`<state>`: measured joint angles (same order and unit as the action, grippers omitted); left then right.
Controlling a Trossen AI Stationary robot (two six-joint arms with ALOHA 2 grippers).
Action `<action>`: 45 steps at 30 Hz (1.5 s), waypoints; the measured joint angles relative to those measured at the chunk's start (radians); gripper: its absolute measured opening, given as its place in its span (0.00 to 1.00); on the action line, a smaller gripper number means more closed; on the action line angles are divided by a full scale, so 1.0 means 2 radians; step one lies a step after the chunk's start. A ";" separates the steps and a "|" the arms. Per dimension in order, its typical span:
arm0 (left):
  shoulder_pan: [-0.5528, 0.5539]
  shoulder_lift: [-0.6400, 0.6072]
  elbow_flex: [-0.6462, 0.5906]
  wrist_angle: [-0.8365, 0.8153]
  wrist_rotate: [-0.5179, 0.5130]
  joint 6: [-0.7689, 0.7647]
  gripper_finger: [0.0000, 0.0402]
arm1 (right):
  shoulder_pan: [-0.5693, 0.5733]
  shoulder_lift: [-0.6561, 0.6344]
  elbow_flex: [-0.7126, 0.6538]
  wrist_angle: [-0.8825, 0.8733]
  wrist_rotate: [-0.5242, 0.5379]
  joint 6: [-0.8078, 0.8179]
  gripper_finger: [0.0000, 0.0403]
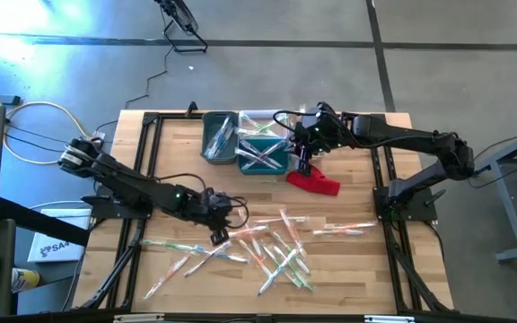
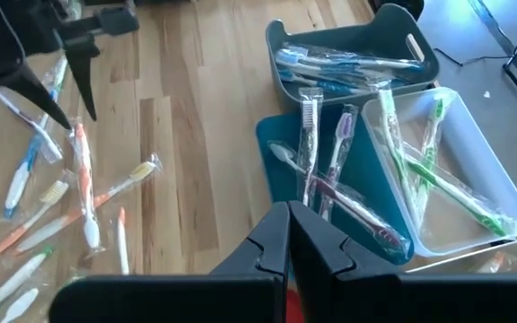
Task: Pick & Place Toothbrushes
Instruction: Put the orange toothbrush into the white bin
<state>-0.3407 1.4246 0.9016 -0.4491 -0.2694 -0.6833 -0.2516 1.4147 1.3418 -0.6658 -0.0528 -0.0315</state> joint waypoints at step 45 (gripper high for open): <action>0.000 0.136 0.001 0.067 0.133 -0.006 0.29 | 0.000 0.000 0.000 -0.007 0.000 0.001 0.01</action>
<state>-0.3408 1.6970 0.9031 -0.3153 -0.0044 -0.6960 -0.2516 1.4151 1.3415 -0.6800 -0.0520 -0.0303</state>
